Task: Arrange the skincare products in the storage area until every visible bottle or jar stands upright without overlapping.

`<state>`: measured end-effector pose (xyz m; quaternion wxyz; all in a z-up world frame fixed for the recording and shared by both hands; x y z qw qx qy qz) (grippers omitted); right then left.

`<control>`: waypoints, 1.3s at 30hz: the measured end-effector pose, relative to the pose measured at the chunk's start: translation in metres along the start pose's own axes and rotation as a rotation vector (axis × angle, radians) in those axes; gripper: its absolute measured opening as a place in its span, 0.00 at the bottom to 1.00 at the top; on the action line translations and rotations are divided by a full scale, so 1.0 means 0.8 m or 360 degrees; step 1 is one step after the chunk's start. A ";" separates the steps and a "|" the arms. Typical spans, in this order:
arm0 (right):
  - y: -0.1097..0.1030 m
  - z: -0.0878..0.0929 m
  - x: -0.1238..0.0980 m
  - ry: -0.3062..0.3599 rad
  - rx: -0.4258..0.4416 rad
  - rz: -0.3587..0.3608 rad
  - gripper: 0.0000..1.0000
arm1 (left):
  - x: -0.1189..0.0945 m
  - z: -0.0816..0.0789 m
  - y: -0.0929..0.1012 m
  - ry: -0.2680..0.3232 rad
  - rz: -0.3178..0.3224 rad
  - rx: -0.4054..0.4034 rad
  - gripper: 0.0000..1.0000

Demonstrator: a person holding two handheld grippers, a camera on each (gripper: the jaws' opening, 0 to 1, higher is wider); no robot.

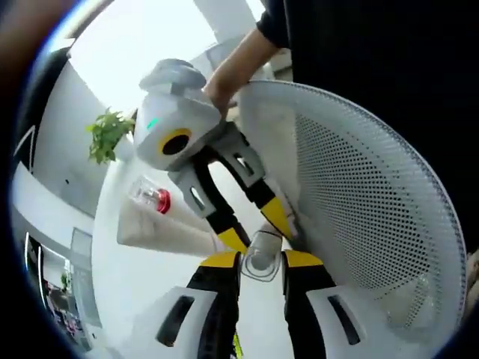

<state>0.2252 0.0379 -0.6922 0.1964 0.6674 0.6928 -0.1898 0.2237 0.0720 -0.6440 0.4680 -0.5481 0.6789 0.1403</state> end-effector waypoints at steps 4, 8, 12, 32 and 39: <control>0.001 0.002 0.001 -0.0006 -0.0016 0.0008 0.23 | 0.002 0.001 0.000 -0.0017 0.0008 -0.0025 0.17; 0.003 0.006 0.003 -0.0034 -0.0008 0.0039 0.23 | 0.006 0.002 -0.002 -0.0026 0.0023 -0.0100 0.16; 0.005 0.009 0.004 -0.0061 0.0011 0.0062 0.24 | 0.009 0.002 -0.002 -0.0041 0.0026 -0.0142 0.16; 0.027 0.044 0.004 -0.0336 -0.0015 0.0252 0.17 | 0.019 0.008 -0.042 -0.0179 -0.0066 -0.0693 0.15; 0.036 0.046 0.001 -0.0344 0.0021 0.0317 0.17 | 0.024 0.013 -0.054 -0.0165 -0.0104 -0.0790 0.16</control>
Point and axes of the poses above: the point that each gripper's makers call its tool centre point, and the gripper's own axes: x roughly forward along the fingers, y roughly to its right, z roughly out of its underside, the point moved 3 cm from there along -x, roughly backward along the fingers, and after that the axes turned 1 degree about y, right-handed, at the moved point
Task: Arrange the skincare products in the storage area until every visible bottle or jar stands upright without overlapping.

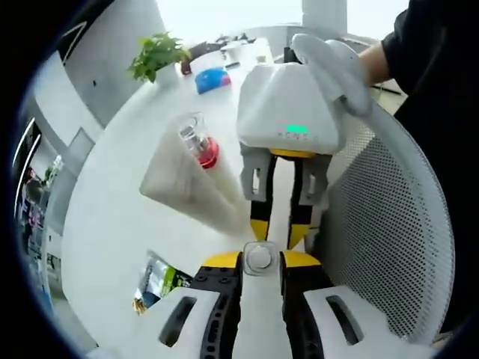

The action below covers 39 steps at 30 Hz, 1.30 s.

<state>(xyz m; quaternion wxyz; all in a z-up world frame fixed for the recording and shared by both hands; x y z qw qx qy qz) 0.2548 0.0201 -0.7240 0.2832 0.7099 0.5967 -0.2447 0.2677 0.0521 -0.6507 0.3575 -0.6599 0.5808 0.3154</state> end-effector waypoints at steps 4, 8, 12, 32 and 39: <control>0.005 0.001 -0.001 0.0001 0.0026 0.0022 0.17 | 0.006 0.010 -0.009 -0.0067 0.0013 -0.0081 0.17; 0.005 0.002 -0.003 0.0001 0.0037 0.0030 0.17 | 0.009 0.014 -0.007 -0.0083 0.0012 -0.0039 0.19; 0.009 0.005 -0.004 -0.0013 0.0054 0.0043 0.20 | 0.012 0.013 -0.005 -0.0062 0.0018 -0.0044 0.22; 0.006 -0.003 -0.001 0.0079 0.0260 -0.0019 0.16 | 0.034 0.075 0.021 0.0093 -0.0079 -0.0678 0.16; 0.008 0.001 -0.001 0.0045 0.0292 0.0007 0.17 | 0.048 0.071 0.009 0.0106 -0.0134 -0.0770 0.10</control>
Point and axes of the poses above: the point that each gripper's makers call its tool centre point, and the gripper's own axes: x roughly forward along the fingers, y roughly to its right, z roughly out of its underside, the point moved 3 cm from there along -x, roughly backward along the fingers, and after that the axes turned 1 degree about y, right-handed, at the moved point
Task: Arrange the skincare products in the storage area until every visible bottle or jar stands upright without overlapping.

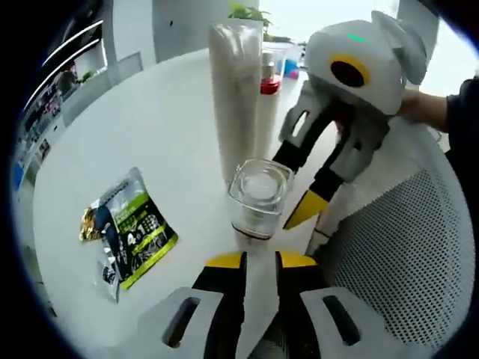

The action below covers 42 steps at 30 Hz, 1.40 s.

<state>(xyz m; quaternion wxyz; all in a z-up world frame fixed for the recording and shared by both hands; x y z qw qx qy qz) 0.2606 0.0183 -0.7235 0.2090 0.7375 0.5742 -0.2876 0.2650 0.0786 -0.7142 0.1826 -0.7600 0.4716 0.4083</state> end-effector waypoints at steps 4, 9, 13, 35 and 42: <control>0.003 -0.006 0.000 0.0030 0.0003 0.0031 0.15 | 0.006 -0.003 0.002 -0.0019 0.0010 0.0001 0.09; 0.007 -0.002 -0.001 -0.0006 -0.0011 0.0071 0.14 | 0.014 -0.006 0.005 -0.0040 0.0008 0.0026 0.08; 0.013 0.004 -0.004 -0.0050 -0.0002 0.0108 0.14 | 0.021 -0.011 0.010 -0.0031 0.0028 0.0043 0.07; 0.023 0.029 -0.032 -0.0205 0.0037 0.0235 0.12 | 0.042 -0.043 0.026 -0.0002 0.0095 0.0184 0.11; 0.028 0.036 -0.038 -0.0212 0.0088 0.0272 0.11 | 0.047 -0.048 0.028 -0.0001 0.0106 0.0206 0.11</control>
Point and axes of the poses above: the point that each gripper's makers call its tool centre point, and the gripper's own axes: x roughly forward along the fingers, y roughly to its right, z roughly out of its underside, the point moved 3 cm from there along -x, roughly backward along the fingers, and after that the axes turned 1 degree about y, right-handed, at the moved point
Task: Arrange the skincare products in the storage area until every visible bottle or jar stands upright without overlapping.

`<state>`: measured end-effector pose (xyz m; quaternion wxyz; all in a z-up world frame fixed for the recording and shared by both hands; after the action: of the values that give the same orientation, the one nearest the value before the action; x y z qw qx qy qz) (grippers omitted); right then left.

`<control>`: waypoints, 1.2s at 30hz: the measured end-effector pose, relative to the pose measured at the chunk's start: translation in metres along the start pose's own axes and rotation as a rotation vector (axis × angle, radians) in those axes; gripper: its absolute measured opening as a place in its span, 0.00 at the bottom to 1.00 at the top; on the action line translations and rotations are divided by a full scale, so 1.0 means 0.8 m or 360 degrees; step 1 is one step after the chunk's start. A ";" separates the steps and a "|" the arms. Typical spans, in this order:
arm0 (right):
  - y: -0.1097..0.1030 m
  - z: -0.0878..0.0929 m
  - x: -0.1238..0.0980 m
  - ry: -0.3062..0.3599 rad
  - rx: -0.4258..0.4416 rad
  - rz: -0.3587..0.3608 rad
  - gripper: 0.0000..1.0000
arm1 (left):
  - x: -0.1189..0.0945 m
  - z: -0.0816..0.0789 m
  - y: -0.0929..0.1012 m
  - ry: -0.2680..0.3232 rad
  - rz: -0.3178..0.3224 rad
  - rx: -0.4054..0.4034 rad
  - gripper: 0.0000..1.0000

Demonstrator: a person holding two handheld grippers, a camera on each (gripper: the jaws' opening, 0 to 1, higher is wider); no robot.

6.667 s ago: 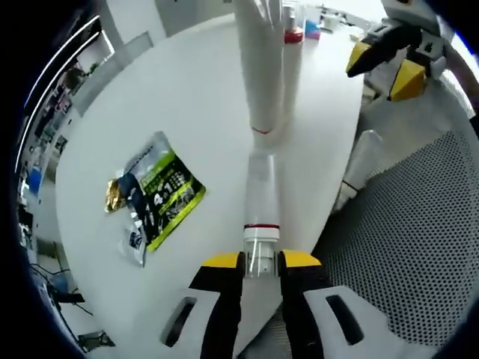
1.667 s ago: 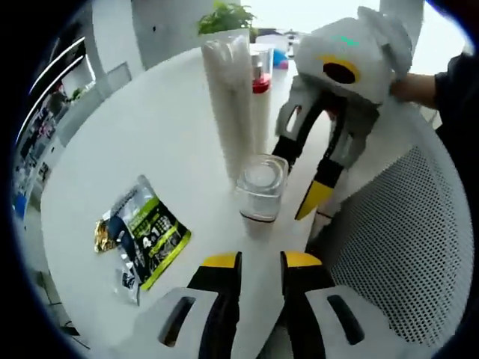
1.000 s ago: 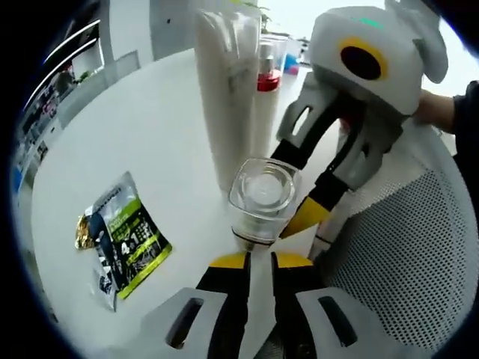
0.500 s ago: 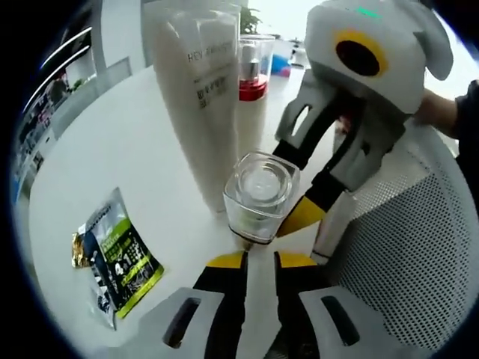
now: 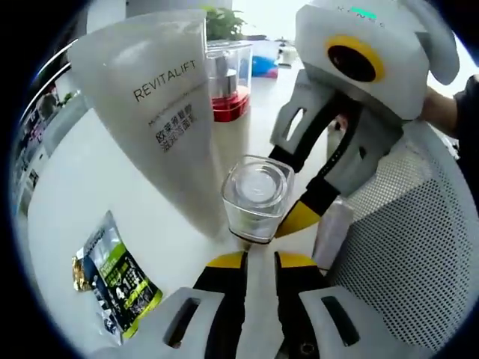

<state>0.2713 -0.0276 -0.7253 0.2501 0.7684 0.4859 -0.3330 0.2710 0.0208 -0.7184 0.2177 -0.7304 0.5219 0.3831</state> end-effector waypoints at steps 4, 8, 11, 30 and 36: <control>0.004 0.003 0.000 -0.0010 0.0026 0.0011 0.10 | 0.002 -0.004 -0.002 0.0015 -0.0004 -0.0007 0.10; 0.007 0.005 -0.001 -0.0002 0.0059 0.0023 0.09 | 0.004 -0.007 -0.003 0.0015 -0.0010 -0.0013 0.11; 0.007 0.006 -0.001 -0.0006 0.0071 0.0024 0.08 | 0.005 -0.009 -0.003 0.0015 -0.0012 -0.0010 0.11; 0.016 0.014 -0.002 -0.0019 0.0152 0.0048 0.09 | 0.013 -0.015 -0.006 0.0025 -0.0001 -0.0006 0.11; 0.016 0.016 -0.005 -0.0034 0.0153 0.0039 0.09 | 0.010 -0.012 -0.005 0.0022 -0.0009 0.0000 0.12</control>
<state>0.2786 -0.0442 -0.7296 0.2221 0.7817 0.4572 -0.3612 0.2790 0.0105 -0.7187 0.2152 -0.7344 0.5215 0.3774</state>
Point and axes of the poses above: the point that each gripper's makers call its tool centre point, and the gripper's own axes: x roughly forward along the fingers, y roughly to its right, z roughly out of its underside, the point moved 3 cm from there along -x, roughly backward along the fingers, and after that the axes turned 1 degree about y, right-handed, at the moved point
